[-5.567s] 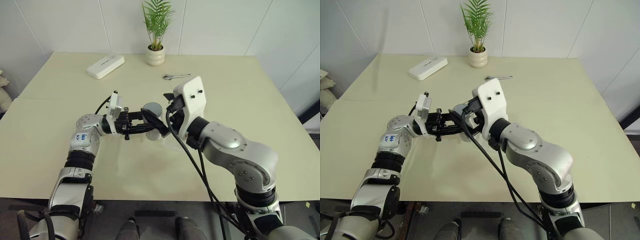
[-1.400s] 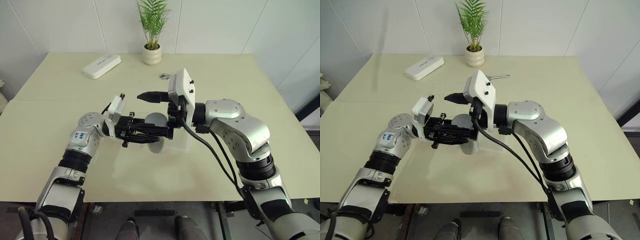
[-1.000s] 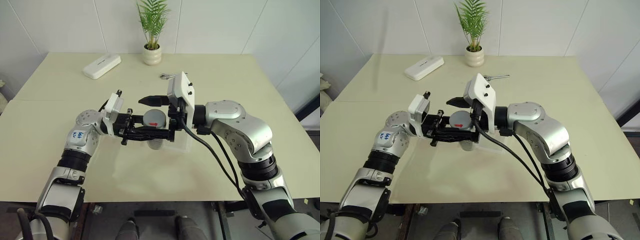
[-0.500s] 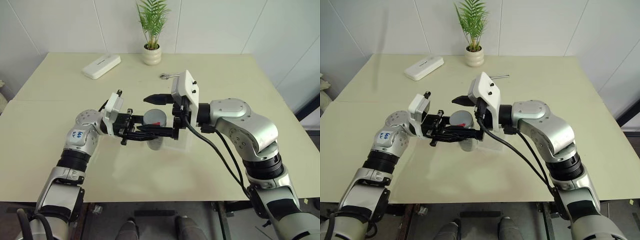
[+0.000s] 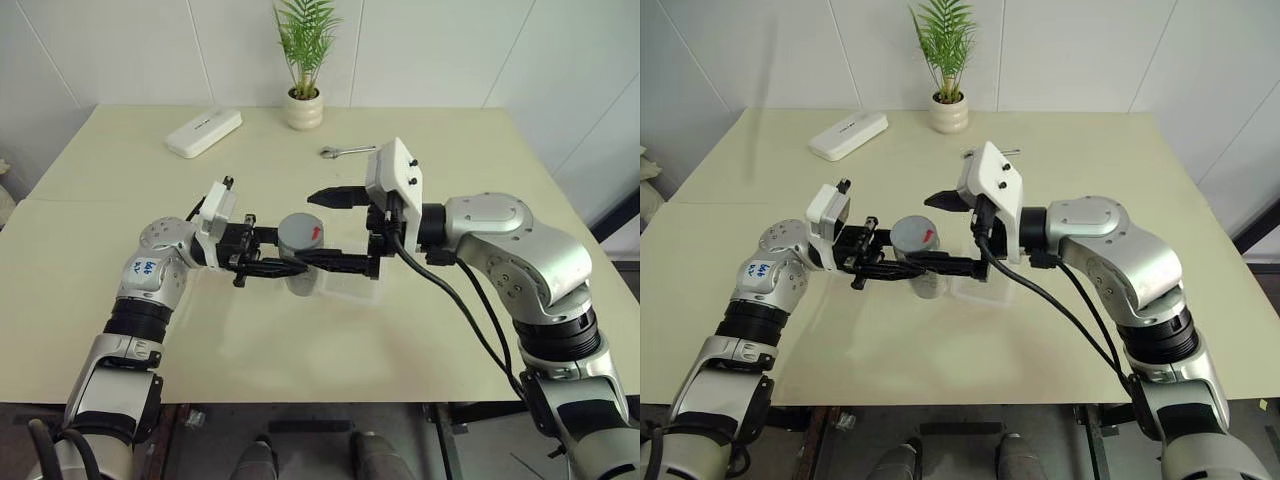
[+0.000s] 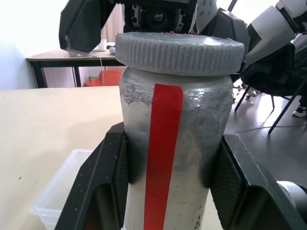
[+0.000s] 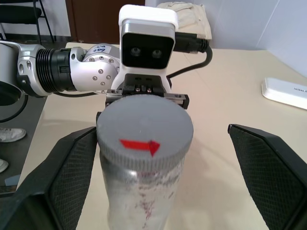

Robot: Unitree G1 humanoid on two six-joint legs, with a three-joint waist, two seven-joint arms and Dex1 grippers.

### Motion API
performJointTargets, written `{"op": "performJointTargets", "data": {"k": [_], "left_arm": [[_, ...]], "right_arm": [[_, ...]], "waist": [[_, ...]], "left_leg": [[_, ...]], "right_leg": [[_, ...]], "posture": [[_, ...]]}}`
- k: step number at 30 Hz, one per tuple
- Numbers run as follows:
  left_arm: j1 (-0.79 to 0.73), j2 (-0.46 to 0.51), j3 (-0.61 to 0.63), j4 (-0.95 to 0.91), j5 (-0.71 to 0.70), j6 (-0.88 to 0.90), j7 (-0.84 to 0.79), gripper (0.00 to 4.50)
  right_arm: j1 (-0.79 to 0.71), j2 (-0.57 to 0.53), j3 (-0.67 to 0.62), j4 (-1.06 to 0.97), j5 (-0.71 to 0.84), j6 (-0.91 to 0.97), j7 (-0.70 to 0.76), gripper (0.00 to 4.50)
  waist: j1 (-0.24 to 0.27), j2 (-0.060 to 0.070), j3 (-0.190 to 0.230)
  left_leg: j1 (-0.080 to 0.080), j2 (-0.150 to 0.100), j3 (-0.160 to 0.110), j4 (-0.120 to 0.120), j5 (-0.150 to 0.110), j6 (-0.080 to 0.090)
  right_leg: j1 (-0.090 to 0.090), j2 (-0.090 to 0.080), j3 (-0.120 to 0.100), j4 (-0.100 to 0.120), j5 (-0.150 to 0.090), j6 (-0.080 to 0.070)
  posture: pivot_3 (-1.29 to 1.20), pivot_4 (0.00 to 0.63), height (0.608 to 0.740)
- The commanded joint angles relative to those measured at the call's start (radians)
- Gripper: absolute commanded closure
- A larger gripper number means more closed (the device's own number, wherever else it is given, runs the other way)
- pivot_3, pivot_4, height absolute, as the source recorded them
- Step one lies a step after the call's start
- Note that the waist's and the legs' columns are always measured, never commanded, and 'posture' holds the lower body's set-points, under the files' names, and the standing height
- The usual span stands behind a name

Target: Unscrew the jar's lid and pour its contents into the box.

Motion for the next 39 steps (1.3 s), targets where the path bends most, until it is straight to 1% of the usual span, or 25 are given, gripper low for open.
{"op": "performJointTargets", "data": {"k": [1,6,12,16,18,20,22,27,32,39], "left_arm": [[-0.015,0.011,0.009,0.011,0.005,-0.018,-0.111,2.62],[-0.036,0.011,0.010,0.056,0.014,-0.032,-0.111,2.62],[-0.057,0.010,0.002,0.102,0.018,-0.053,-0.111,2.62],[-0.075,-0.005,-0.007,0.127,0.016,-0.068,-0.111,2.62],[-0.083,-0.015,-0.016,0.132,0.013,-0.072,-0.111,2.62],[-0.090,-0.023,-0.024,0.137,0.010,-0.076,-0.111,2.62],[-0.095,-0.031,-0.033,0.136,0.003,-0.077,-0.111,2.62],[-0.102,-0.038,-0.048,0.136,-0.005,-0.082,-0.111,2.62],[-0.109,-0.044,-0.059,0.136,-0.008,-0.087,-0.111,2.62],[-0.102,-0.042,-0.067,0.126,-0.015,-0.088,-0.111,2.62]], "right_arm": [[0.004,-0.042,-0.081,-0.035,0.002,0.012,-0.031,0.01],[0.022,-0.084,-0.110,-0.074,0.026,0.045,-0.029,0.01],[0.028,-0.104,-0.162,-0.113,0.071,0.086,-0.047,0.01],[-0.007,-0.051,-0.174,-0.101,0.106,0.097,-0.088,0.01],[-0.030,0.011,-0.171,-0.086,0.134,0.097,-0.116,0.01],[-0.040,0.045,-0.155,-0.073,0.132,0.090,-0.122,0.01],[-0.045,0.073,-0.115,-0.059,0.113,0.072,-0.111,0.01],[-0.055,0.108,-0.060,-0.024,0.082,0.030,-0.093,0.01],[-0.081,0.145,0.006,0.054,0.018,-0.037,-0.061,0.01],[-0.096,0.171,0.041,0.120,-0.038,-0.088,-0.034,0.01]], "waist": [[0.000,0.000,0.000],[0.001,0.000,0.000],[0.001,0.000,0.000],[0.000,0.000,0.000],[-0.003,0.000,0.000],[-0.001,0.000,0.000],[0.001,0.000,0.000],[0.000,0.000,0.000],[-0.003,0.000,0.000],[-0.002,0.000,0.000]], "left_leg": [[0.000,0.000,0.000,0.000,0.000,0.000],[0.000,0.000,0.000,0.000,0.000,0.000],[-0.001,0.000,0.000,0.000,0.000,0.000],[-0.002,0.000,0.000,0.001,0.000,0.000],[-0.002,0.000,0.000,0.001,0.000,0.000],[-0.004,0.000,0.000,0.001,0.000,0.000],[-0.009,0.000,-0.001,0.004,0.000,0.000],[-0.010,0.000,-0.001,0.006,0.001,0.000],[-0.009,0.000,-0.001,0.008,0.001,0.000],[-0.009,0.000,-0.001,0.009,0.001,0.000]], "right_leg": [[0.000,0.000,0.000,0.000,0.000,0.000],[0.000,0.000,0.000,0.000,0.000,0.000],[-0.001,0.000,0.000,0.000,0.000,0.000],[-0.002,0.000,0.000,0.000,0.000,0.000],[-0.003,0.000,0.000,0.001,0.000,0.000],[-0.006,0.000,0.000,0.003,0.000,0.000],[-0.011,0.000,0.000,0.006,0.000,0.000],[-0.011,0.000,0.000,0.008,0.000,0.000],[-0.011,0.001,0.000,0.011,0.000,0.000],[-0.011,0.001,0.000,0.012,0.000,0.000]], "posture": [[0.00,0.150,0.740],[0.00,0.150,0.740],[0.00,0.150,0.740],[0.00,0.150,0.740],[0.00,0.150,0.740],[0.00,0.150,0.740],[0.00,0.150,0.740],[0.00,0.150,0.740],[0.00,0.150,0.740],[0.00,0.150,0.740]]}}
